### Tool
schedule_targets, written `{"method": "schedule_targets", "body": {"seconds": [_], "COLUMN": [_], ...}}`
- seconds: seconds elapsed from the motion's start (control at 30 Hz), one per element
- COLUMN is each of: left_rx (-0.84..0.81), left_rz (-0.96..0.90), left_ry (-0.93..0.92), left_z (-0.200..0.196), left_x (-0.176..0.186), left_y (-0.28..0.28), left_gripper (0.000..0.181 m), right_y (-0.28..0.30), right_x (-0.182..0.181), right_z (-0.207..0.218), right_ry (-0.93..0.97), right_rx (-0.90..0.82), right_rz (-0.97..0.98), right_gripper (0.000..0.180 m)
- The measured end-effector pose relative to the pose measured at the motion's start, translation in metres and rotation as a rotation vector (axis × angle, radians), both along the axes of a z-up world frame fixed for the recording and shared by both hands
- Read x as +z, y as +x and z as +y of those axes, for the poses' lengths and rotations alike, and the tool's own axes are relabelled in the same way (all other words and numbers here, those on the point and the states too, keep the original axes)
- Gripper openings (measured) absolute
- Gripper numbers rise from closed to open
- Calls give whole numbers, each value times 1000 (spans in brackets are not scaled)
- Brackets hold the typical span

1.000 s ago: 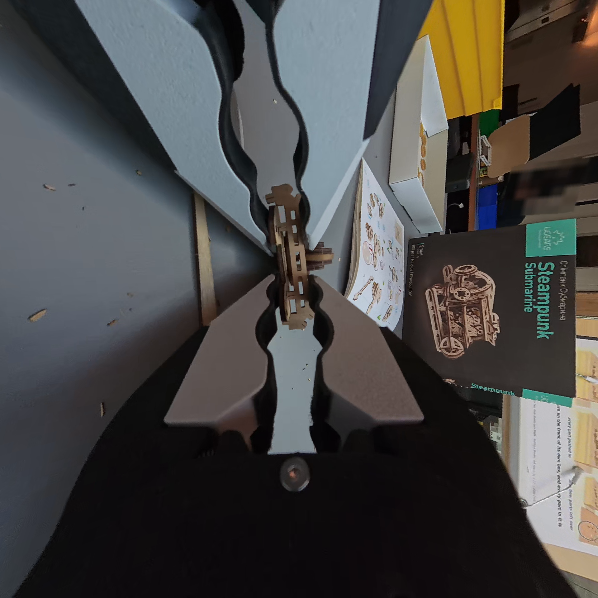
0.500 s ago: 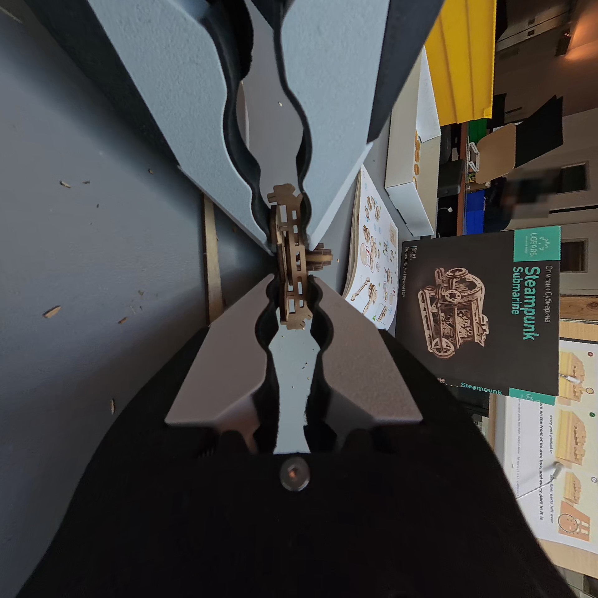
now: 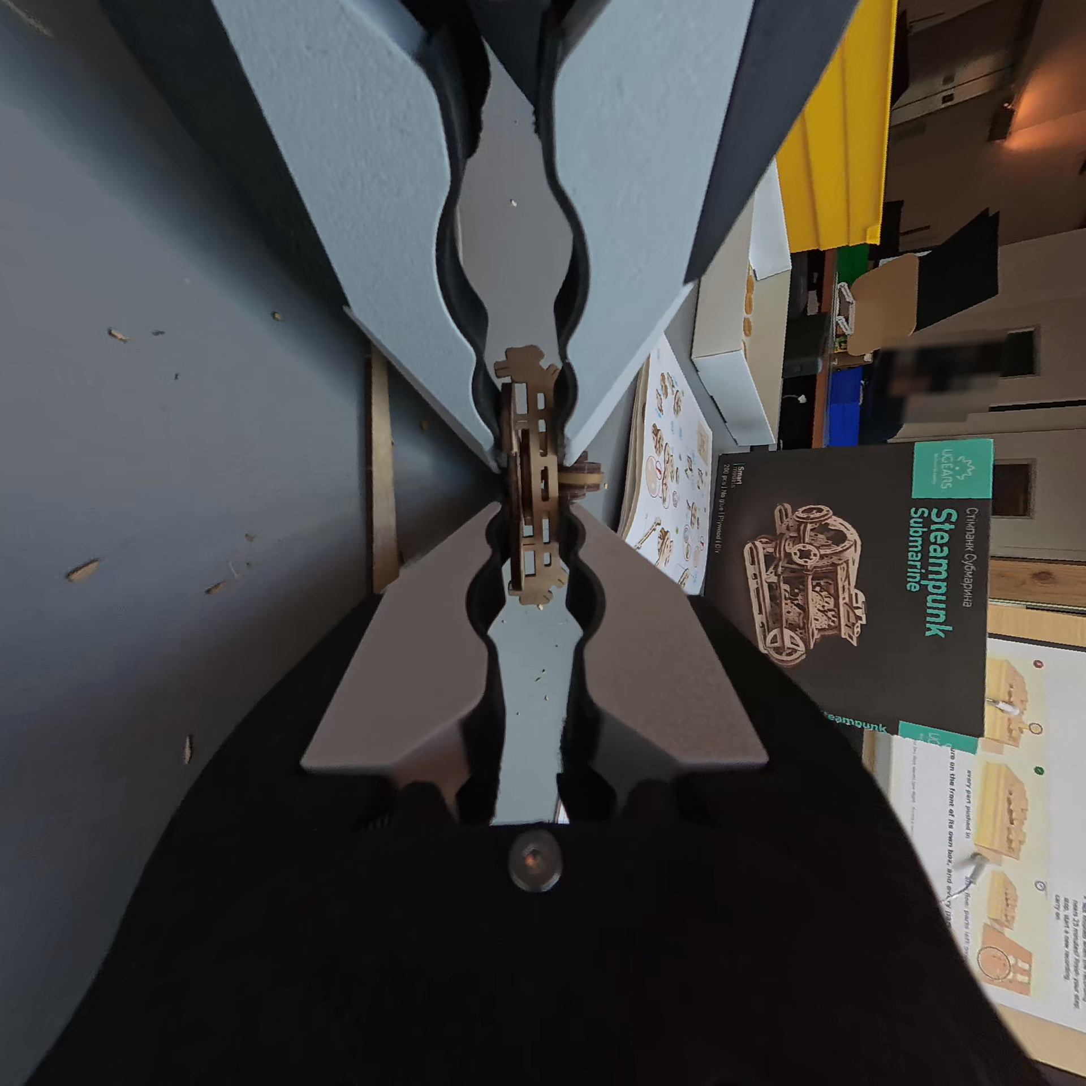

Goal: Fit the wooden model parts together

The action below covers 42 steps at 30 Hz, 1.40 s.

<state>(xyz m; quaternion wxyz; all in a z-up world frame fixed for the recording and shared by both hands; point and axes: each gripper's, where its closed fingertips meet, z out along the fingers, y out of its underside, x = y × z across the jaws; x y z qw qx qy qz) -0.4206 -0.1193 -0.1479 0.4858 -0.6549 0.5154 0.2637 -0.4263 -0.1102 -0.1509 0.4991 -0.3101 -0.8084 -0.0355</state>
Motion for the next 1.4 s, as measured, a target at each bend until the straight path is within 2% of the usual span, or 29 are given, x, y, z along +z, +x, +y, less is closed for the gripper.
{"method": "schedule_targets", "body": {"seconds": [0.37, 0.6, 1.0, 1.4], "left_rx": [6, 4, -9, 2], "left_rz": [-34, -29, -17, -26], "left_ry": [-16, -18, -20, -33], "left_z": [1, 1, 0, 0], "left_x": [1, 1, 0, -1], "left_y": [-1, -1, 1, 0], "left_gripper": [13, 13, 13, 13], "right_y": [0, -1, -3, -3], "right_x": [1, 14, 7, 6], "right_z": [2, -17, -12, -11], "right_ry": [-44, 130, -25, -36], "right_rx": [-25, 170, 91, 58], "right_rz": [-14, 51, 2, 6], "right_gripper": [15, 17, 13, 12]}}
